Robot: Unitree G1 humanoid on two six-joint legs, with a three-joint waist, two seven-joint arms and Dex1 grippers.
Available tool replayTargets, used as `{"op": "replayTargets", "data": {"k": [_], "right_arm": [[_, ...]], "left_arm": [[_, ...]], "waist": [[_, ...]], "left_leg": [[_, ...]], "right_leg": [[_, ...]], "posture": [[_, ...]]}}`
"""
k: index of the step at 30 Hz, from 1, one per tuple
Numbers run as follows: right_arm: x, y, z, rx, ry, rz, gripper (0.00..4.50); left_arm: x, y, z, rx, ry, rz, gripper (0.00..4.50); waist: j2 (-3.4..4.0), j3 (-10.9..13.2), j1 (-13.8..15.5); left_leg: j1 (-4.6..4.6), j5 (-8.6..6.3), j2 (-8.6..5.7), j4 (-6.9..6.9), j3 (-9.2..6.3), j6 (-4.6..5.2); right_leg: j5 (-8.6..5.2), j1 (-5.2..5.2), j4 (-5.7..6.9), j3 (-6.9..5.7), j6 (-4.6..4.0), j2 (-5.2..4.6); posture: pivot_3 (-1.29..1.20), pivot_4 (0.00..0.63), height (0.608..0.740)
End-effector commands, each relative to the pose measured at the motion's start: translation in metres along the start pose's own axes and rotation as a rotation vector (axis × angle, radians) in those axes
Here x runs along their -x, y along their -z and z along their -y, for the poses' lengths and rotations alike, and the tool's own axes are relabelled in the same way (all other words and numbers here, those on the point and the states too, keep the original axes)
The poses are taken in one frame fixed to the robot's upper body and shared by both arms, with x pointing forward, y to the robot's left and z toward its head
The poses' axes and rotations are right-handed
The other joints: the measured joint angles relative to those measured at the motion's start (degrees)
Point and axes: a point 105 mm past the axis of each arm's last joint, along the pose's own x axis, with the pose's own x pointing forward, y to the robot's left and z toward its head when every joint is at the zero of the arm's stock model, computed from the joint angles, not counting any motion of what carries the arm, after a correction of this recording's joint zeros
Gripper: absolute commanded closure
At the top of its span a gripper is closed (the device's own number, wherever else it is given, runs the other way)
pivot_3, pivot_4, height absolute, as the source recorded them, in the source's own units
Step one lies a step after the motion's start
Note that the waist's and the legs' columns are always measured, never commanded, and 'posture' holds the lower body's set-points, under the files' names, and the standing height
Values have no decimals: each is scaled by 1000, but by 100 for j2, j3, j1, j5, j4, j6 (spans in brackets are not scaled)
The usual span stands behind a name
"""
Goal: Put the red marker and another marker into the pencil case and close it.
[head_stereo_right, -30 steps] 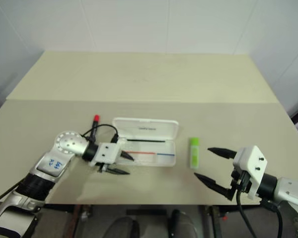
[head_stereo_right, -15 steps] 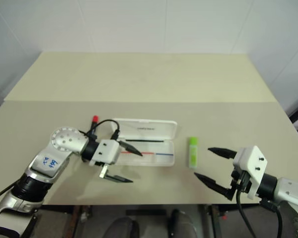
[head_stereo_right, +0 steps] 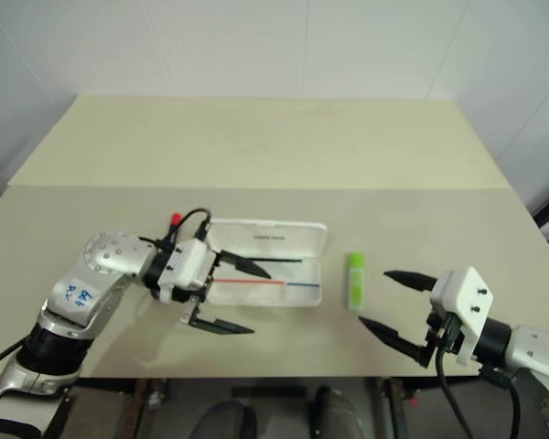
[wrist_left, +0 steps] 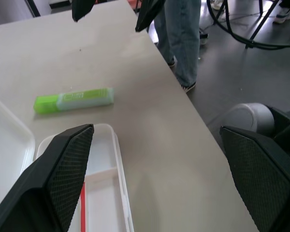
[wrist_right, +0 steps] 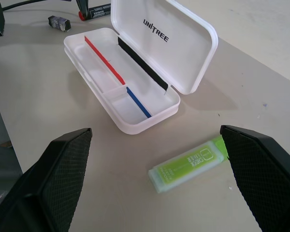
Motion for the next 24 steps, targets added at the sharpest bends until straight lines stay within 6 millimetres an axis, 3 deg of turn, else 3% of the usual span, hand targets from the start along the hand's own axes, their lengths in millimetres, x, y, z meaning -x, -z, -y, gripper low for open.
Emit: {"op": "replayTargets", "data": {"k": [1,6,10,17,24], "right_arm": [[0,-10,-5,22,-6,23,0],[-3,-24,-7,36,-35,70,0],[-13,-48,-14,46,-113,179,0],[-30,-64,-26,48,-274,263,0],[-43,-57,-27,53,-415,266,0]], "left_arm": [[4,-22,-2,-61,-35,94,57],[7,-44,-7,-138,-90,245,57],[17,-61,-14,-178,-217,356,57],[41,-64,-25,-168,-505,372,57],[76,-40,-38,-71,-868,191,57]], "waist": [[0,0,0],[0,0,0],[-2,1,-18],[-6,4,-13],[-7,5,-8]], "left_leg": [[0,0,0,0,0,0],[1,3,0,0,-1,-6],[4,17,1,2,-3,-30],[51,7,7,-12,-24,-20],[50,4,4,-12,-48,-16]], "right_leg": [[0,0,0,0,0,0],[0,1,0,0,0,0],[2,9,-3,1,1,-1],[-2,45,-25,6,-7,3],[-1,51,-23,2,-5,4]], "posture": [[0,150,740],[0,150,740],[0,150,740],[0,150,740],[0,150,740]]}}
